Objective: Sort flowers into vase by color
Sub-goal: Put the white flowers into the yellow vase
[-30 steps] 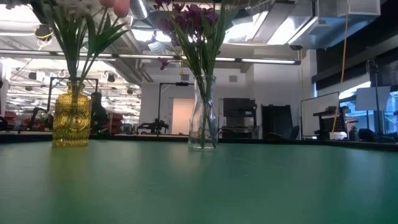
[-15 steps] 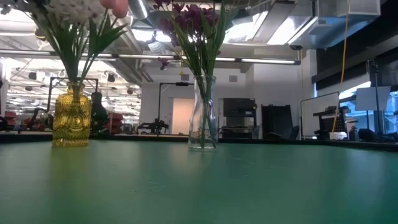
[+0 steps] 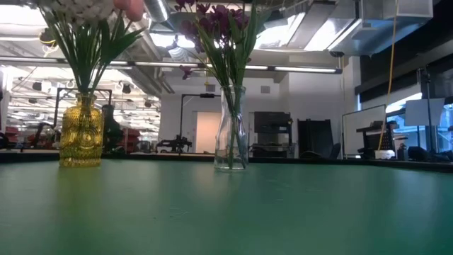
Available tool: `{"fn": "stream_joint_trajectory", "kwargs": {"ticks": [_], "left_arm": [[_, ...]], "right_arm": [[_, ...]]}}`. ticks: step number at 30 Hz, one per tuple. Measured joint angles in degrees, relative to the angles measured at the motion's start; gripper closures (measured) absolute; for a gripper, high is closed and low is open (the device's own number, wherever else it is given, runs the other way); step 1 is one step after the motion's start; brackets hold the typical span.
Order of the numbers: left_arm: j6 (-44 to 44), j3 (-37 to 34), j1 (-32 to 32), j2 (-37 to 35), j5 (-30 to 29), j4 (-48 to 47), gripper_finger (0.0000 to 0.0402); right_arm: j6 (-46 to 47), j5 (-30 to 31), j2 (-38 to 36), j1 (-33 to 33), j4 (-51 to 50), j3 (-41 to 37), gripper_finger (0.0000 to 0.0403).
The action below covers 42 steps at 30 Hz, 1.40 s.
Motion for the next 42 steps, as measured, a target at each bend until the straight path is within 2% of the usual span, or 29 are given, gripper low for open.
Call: {"fn": "stream_joint_trajectory", "kwargs": {"ticks": [4,10,21,28,32,34,36,39,42], "left_arm": [[-1.9,1.3,0.0,0.1,2.9,0.6,0.0156],[-6.7,3.5,0.0,0.0,3.2,0.7,0.0156],[-20.6,3.7,0.0,0.0,5.6,-1.6,0.0157],[-18.7,3.7,0.0,0.0,6.6,9.1,0.0157],[-18.6,3.7,0.0,0.0,7.0,11.1,0.0157],[-20.1,3.7,0.0,0.0,6.1,9.5,0.0157],[-21.4,3.7,0.0,0.1,3.5,3.9,0.0157],[-23.1,3.7,0.0,1.6,3.4,-2.1,0.0157],[-24.0,3.6,0.0,1.4,3.5,-3.5,0.0157]], "right_arm": [[0.0,0.0,0.0,0.0,0.2,0.0,0.0237],[0.0,0.0,0.0,0.0,1.1,0.0,0.0237],[0.0,-0.1,0.0,0.0,1.2,0.0,0.0237],[0.2,-0.2,0.0,0.0,1.2,0.0,0.0237],[1.3,-1.0,0.0,0.0,1.2,0.0,0.0237],[1.5,-1.6,0.0,0.0,1.1,0.0,0.0237],[1.5,-1.9,0.0,0.0,1.1,0.0,0.0237],[1.5,-1.9,0.0,0.0,1.1,0.0,0.0237],[1.5,-1.9,0.0,0.0,1.2,0.0,0.0237]]}}
